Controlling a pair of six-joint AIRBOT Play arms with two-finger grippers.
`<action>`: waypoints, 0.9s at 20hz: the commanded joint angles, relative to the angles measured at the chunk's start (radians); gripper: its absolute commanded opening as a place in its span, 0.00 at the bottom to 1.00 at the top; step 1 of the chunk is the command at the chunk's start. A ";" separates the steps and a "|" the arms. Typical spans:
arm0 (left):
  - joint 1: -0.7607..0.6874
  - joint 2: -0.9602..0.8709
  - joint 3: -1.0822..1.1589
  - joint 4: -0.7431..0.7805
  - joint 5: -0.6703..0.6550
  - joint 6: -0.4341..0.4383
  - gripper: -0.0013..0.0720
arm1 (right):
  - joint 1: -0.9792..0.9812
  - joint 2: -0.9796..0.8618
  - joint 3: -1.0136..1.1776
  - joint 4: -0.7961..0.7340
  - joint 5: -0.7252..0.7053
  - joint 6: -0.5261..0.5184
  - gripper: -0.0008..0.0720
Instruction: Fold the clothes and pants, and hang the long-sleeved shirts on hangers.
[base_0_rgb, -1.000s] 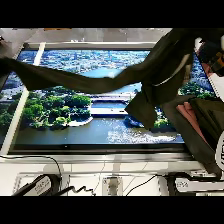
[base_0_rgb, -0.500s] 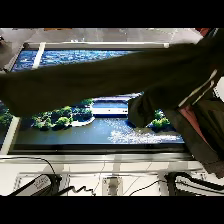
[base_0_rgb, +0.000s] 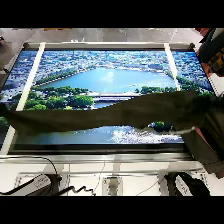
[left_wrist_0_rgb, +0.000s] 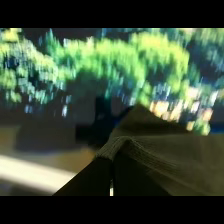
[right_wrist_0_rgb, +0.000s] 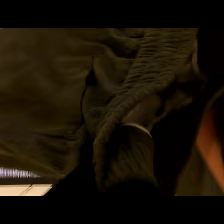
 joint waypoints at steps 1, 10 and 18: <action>0.003 0.003 -0.008 0.192 -0.162 0.041 0.06 | -0.001 0.211 -0.204 -0.014 0.193 0.026 0.05; 0.003 -0.014 -0.087 0.529 -0.217 0.147 0.05 | -0.001 0.306 -0.259 -0.049 0.445 0.015 0.05; 0.002 -0.096 -0.087 0.626 -0.150 0.142 0.05 | -0.001 0.307 -0.510 -0.065 0.448 0.012 0.05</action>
